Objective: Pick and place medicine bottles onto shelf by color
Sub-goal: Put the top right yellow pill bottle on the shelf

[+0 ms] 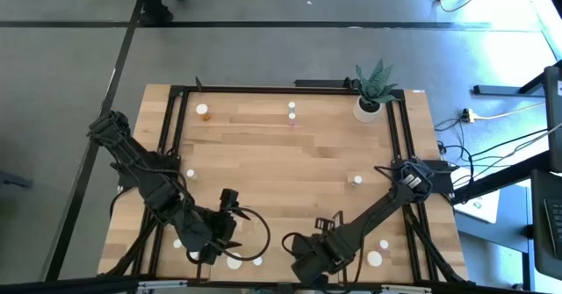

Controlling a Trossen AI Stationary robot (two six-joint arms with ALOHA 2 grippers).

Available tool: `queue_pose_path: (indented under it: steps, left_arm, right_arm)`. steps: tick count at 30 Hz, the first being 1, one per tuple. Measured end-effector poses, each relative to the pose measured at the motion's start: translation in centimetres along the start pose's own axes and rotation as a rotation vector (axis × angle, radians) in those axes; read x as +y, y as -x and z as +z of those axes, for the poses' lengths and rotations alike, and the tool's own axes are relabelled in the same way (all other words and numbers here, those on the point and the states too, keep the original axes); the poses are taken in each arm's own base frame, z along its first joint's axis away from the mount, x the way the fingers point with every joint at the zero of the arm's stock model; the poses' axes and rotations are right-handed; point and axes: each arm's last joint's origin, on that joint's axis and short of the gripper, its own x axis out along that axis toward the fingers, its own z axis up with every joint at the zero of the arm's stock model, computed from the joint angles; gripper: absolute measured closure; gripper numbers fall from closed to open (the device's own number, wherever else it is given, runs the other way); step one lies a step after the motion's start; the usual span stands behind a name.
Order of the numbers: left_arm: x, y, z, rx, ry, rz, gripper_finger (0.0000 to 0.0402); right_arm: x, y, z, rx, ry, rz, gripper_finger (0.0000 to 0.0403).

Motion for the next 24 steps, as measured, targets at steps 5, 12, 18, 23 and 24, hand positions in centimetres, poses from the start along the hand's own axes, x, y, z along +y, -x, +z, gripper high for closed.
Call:
queue_pose_path:
  steps: [5,12,18,23,24]
  left_arm:
    - [0.0,0.0,0.0,0.001,-0.001,0.0,0.0086]
    - [0.0,0.0,0.0,0.001,-0.001,0.0,0.0086]
    - [0.0,0.0,0.0,0.002,-0.002,0.0,0.0086]
    - [0.0,0.0,0.0,0.002,-0.003,0.0,0.0086]
    - [0.0,0.0,0.0,0.003,-0.002,0.0,0.0086]
  right_arm:
    - [0.3,-0.2,-0.4,0.019,0.009,0.007,0.0286]
    - [0.8,-0.3,-0.9,0.022,0.026,0.009,0.0286]
    - [1.0,-1.5,-0.9,0.061,0.031,0.008,0.0286]
    - [1.1,-1.7,-0.9,0.066,0.041,0.01,0.0286]
    - [1.1,-1.7,-0.9,0.066,0.041,0.01,0.0286]
